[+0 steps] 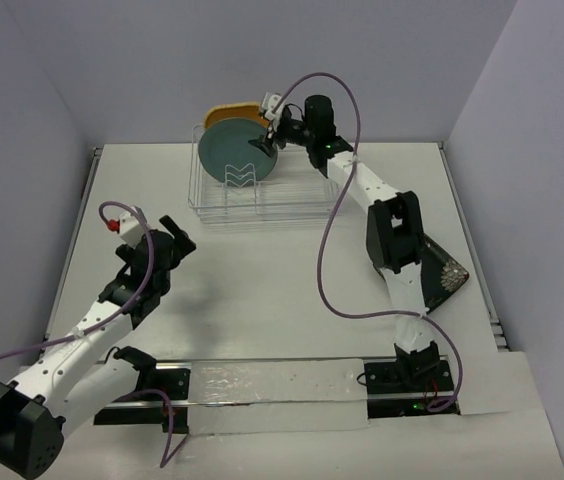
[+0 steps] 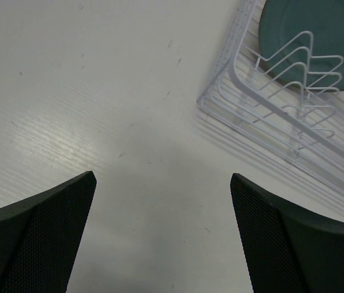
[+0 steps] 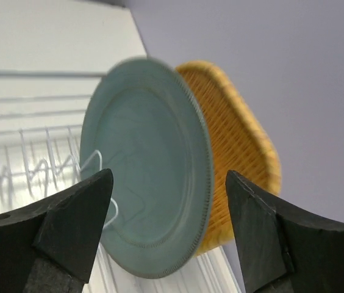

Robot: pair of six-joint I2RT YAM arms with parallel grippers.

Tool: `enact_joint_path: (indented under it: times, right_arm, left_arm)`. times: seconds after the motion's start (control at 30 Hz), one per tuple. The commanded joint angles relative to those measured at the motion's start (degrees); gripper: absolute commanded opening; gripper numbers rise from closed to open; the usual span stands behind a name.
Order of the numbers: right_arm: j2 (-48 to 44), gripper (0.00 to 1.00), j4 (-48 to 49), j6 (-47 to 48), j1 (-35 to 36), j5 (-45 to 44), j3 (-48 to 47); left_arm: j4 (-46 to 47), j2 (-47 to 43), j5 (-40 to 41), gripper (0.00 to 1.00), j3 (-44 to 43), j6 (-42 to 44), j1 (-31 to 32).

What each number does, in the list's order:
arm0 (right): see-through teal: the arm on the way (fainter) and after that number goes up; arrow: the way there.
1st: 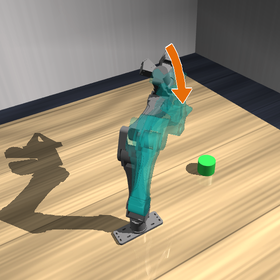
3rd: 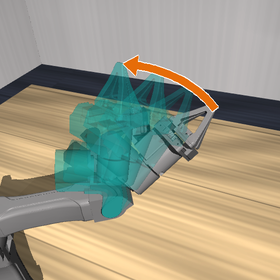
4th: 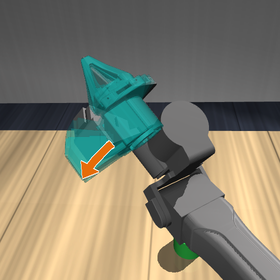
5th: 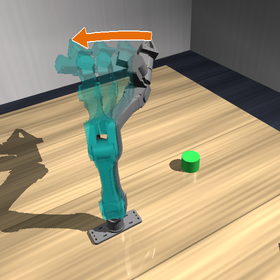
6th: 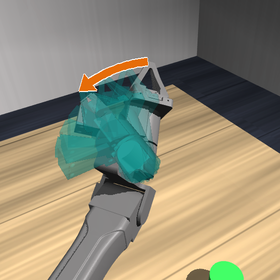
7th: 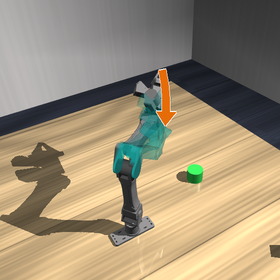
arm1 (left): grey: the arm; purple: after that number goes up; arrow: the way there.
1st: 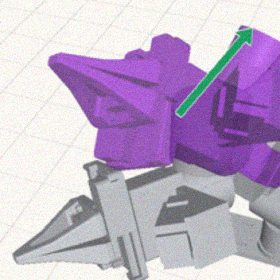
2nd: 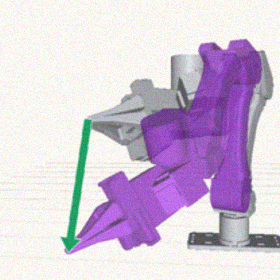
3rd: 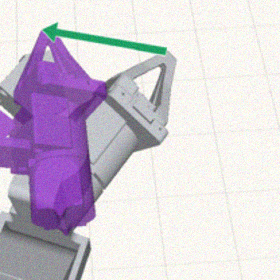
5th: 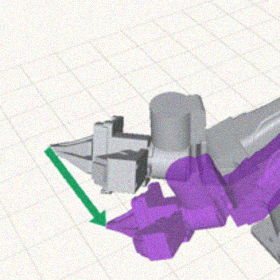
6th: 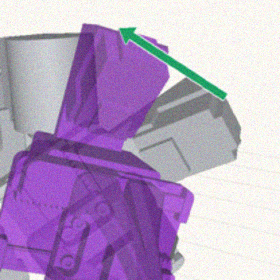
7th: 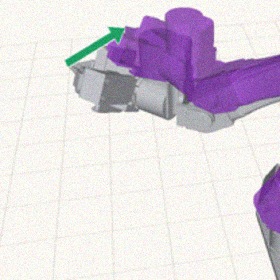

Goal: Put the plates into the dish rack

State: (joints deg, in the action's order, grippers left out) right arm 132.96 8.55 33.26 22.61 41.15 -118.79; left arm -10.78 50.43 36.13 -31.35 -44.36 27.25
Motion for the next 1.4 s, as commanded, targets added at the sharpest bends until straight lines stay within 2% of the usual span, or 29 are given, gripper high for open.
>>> enact_joint_path:
  times: [0.0,0.1,0.2,0.3,0.4,0.47,0.5,0.7,0.73,0.77,0.83,1.0,1.1,1.23,1.37]
  right_arm:
    - [-13.4,0.89,11.5,-5.1,-0.3,-3.6,5.9]
    - [-22.3,0.96,16.0,-8.6,-0.8,-7.9,15.7]
    - [-30.5,0.99,19.7,-16.8,-1.9,-17.6,24.8]
    - [-40.9,1.0,18.2,-25.0,-2.2,-31.4,35.3]
    - [-51.7,1.0,5.7,-42.4,-2.3,-50.5,43.0]
    - [-56.6,1.0,-2.9,-53.0,-2.5,-57.1,47.7]
    - [-60.4,1.0,-7.0,-55.3,-2.6,-59.0,50.4]
    - [-78.7,1.0,-14.5,-69.6,-4.5,-62.2,75.4]
    - [-81.3,1.0,-15.2,-71.8,-4.8,-62.0,78.2]
    - [-84.7,1.0,-16.2,-74.9,-6.2,-61.0,82.0]
    - [-87.8,1.0,-18.0,-76.3,-9.0,-60.0,84.5]
    - [-93.7,1.0,-27.8,-79.3,-16.1,-63.5,90.6]
    - [-94.4,1.0,-29.2,-80.0,-24.4,-60.0,93.8]
    - [-94.9,1.0,-30.0,-78.9,-33.9,-54.7,95.8]
    - [-96.9,1.0,-30.1,-77.8,-41.5,-54.6,98.0]
  left_arm:
    - [3.5,-1.9,-1.7,0.99,-2.0,-0.6,-0.4]
    - [4.7,-1.1,-2.2,0.99,-3.7,-0.9,-0.4]
    - [7.4,1.8,-6.3,0.99,-5.3,0.9,-0.2]
    - [12.0,4.5,-10.2,0.99,-7.1,4.2,0.1]
    - [17.1,7.8,-17.5,0.99,-9.3,7.6,0.1]
    - [20.2,9.4,-23.4,0.99,-10.8,9.9,0.2]
    - [21.1,10.4,-27.3,0.99,-11.4,10.5,0.3]
    - [27.5,14.2,-44.0,0.99,-12.3,15.3,0.8]
    - [29.1,15.0,-45.0,0.99,-12.4,15.5,0.9]
    - [31.0,16.5,-49.9,0.99,-13.0,16.3,1.2]
    - [30.9,19.4,-53.7,0.99,-15.1,18.1,3.0]
    - [25.1,31.8,-53.9,0.99,-25.8,23.0,10.1]
    - [23.1,38.4,-55.6,0.99,-29.9,22.9,11.3]
    - [22.3,40.6,-56.5,0.99,-31.7,23.2,11.7]
    - [22.7,40.3,-55.6,0.99,-30.4,23.5,11.7]
